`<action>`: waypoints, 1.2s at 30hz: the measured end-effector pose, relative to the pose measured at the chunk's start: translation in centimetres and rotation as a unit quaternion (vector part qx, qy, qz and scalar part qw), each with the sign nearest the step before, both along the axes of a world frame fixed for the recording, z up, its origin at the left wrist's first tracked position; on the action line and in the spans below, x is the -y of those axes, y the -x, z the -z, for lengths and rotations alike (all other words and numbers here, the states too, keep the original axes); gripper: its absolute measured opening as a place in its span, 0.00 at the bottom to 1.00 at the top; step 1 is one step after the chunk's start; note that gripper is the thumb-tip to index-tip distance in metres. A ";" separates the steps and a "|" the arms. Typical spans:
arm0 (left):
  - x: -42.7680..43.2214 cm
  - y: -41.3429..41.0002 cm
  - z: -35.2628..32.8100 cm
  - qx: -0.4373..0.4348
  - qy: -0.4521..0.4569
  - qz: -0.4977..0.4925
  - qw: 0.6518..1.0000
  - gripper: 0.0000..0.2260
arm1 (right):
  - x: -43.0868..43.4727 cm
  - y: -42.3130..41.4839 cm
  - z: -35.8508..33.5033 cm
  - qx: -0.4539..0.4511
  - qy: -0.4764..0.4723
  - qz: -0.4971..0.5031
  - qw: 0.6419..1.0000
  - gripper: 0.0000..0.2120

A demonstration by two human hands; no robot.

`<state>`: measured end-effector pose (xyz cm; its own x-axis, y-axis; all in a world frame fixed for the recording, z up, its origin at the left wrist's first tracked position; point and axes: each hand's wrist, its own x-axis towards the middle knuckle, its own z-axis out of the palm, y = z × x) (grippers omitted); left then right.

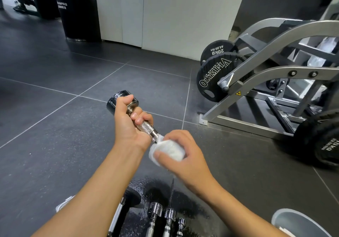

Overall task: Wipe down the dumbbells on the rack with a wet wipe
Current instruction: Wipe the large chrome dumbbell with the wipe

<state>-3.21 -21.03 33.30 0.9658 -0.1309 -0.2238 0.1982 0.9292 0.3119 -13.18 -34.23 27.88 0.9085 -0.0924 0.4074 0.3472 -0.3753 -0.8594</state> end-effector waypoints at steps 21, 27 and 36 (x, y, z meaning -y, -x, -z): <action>0.0 -0.3 0.5 0.007 -0.003 0.000 1.000 0.16 | -0.6 0.0 1.1 -0.013 -0.010 0.027 1.000 0.16; -0.2 -0.2 0.6 0.006 0.038 0.013 0.999 0.16 | -2.1 0.8 -2.8 -0.336 -0.544 -0.104 0.762 0.17; -0.5 -0.6 0.4 -0.018 0.045 -0.014 0.999 0.17 | 1.3 0.7 1.0 0.085 0.213 0.018 0.973 0.27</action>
<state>-2.64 -20.51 32.92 0.9609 -0.1256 -0.2468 0.1816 0.9586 0.2191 -13.84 -35.51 26.93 0.8238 0.0874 0.5601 0.4510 -0.6996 -0.5541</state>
